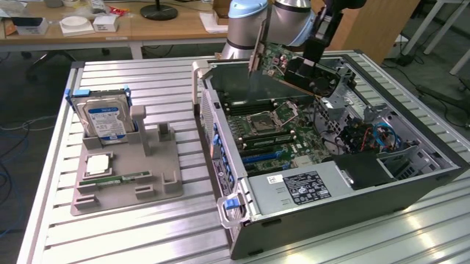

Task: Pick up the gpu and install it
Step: 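Insert the gpu into the slot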

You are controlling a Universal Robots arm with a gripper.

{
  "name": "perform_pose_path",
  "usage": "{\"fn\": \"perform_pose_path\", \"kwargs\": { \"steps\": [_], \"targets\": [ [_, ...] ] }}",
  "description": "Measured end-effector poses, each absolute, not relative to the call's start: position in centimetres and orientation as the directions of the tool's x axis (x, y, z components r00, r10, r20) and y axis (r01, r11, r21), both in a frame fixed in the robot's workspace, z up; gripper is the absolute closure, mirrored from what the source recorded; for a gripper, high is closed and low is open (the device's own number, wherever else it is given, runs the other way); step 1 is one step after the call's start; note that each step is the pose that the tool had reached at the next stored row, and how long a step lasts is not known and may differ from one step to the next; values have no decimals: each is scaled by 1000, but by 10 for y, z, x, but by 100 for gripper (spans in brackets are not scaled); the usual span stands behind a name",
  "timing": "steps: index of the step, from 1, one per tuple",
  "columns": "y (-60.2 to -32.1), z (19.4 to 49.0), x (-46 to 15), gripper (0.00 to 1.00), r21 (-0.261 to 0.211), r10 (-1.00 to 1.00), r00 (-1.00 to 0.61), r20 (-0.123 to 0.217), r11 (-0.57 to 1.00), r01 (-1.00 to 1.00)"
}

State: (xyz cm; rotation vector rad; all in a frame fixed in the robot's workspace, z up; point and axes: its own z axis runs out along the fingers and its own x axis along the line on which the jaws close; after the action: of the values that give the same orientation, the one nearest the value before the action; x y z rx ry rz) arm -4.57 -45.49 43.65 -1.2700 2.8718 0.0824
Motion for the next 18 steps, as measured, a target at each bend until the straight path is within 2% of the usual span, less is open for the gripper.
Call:
{"fn": "perform_pose_path", "kwargs": {
  "steps": [18],
  "targets": [
    [-457, 437, -46, 74, 48, -806, -592, -22, 591, -805]
  ]
}}
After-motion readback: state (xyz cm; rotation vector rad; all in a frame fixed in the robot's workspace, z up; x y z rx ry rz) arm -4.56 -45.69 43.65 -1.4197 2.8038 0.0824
